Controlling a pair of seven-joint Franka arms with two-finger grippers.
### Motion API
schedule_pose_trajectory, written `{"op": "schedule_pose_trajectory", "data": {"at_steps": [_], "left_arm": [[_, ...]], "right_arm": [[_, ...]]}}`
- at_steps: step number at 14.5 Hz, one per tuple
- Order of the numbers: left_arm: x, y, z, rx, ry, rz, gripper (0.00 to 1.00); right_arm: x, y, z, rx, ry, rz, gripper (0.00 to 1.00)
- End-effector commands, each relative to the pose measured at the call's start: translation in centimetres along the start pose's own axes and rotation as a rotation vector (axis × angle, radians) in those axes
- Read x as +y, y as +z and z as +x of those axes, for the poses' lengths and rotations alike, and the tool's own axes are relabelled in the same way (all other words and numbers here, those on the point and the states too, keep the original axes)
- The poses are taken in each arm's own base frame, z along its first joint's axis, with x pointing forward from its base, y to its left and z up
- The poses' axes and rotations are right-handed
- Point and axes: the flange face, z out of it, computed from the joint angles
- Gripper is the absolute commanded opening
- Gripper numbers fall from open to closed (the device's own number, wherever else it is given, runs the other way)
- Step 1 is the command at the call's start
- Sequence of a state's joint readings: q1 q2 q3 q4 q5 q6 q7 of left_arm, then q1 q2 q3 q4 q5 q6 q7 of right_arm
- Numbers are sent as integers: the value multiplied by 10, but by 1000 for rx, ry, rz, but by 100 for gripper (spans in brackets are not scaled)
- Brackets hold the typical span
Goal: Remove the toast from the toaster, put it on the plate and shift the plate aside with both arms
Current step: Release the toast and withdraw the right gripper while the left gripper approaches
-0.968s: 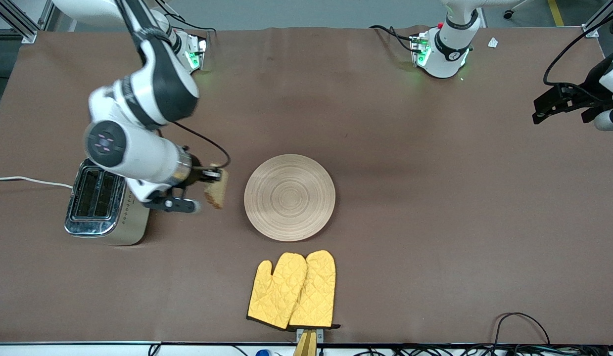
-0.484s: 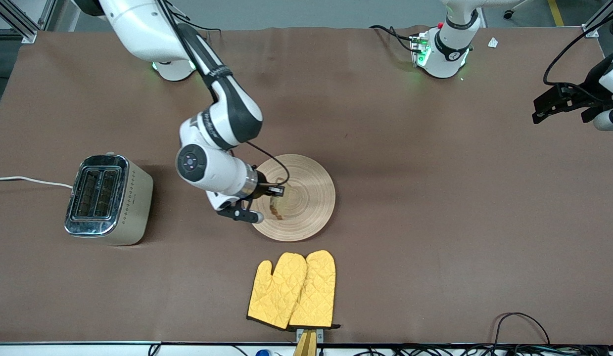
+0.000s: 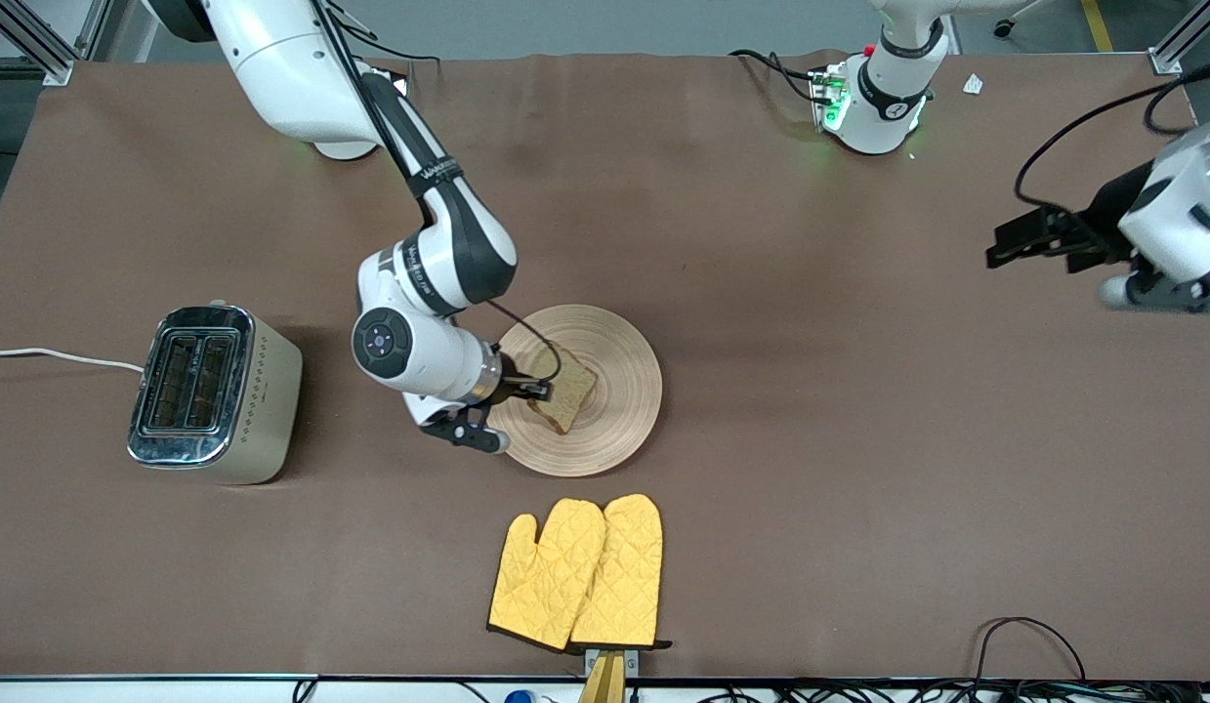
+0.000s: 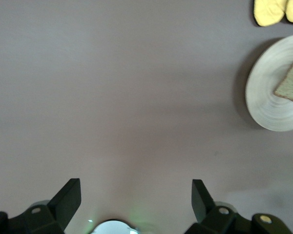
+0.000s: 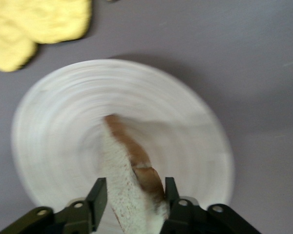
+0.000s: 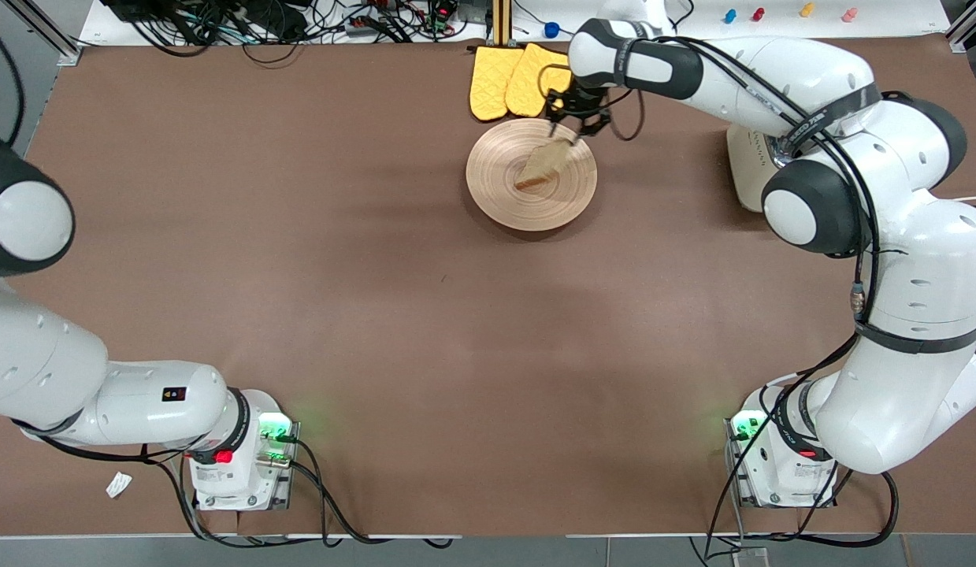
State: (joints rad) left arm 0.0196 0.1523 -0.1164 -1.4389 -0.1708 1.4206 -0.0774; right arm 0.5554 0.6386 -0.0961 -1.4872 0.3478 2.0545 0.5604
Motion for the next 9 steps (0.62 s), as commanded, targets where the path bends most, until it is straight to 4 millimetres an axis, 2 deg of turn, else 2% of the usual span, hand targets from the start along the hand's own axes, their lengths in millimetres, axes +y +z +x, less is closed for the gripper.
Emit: {"op": "schedule_pose_trajectory", "data": {"at_steps": [1,5,8,9], "left_arm": [[-1,42,35,-65,-2,-109,100],[-3,110,77,-145,-25,-240,100],[0,160,98,-232,-29,-376,100],[2,177,104,-255,-17,-415,100]], "right_arm": [[24,-44,-1,8,-26,-113,100],[71,-116,14,51,-42,-148,100],[142,-182,30,57,-91,-144,100],[161,-201,30,69,-99,-133,100]]}}
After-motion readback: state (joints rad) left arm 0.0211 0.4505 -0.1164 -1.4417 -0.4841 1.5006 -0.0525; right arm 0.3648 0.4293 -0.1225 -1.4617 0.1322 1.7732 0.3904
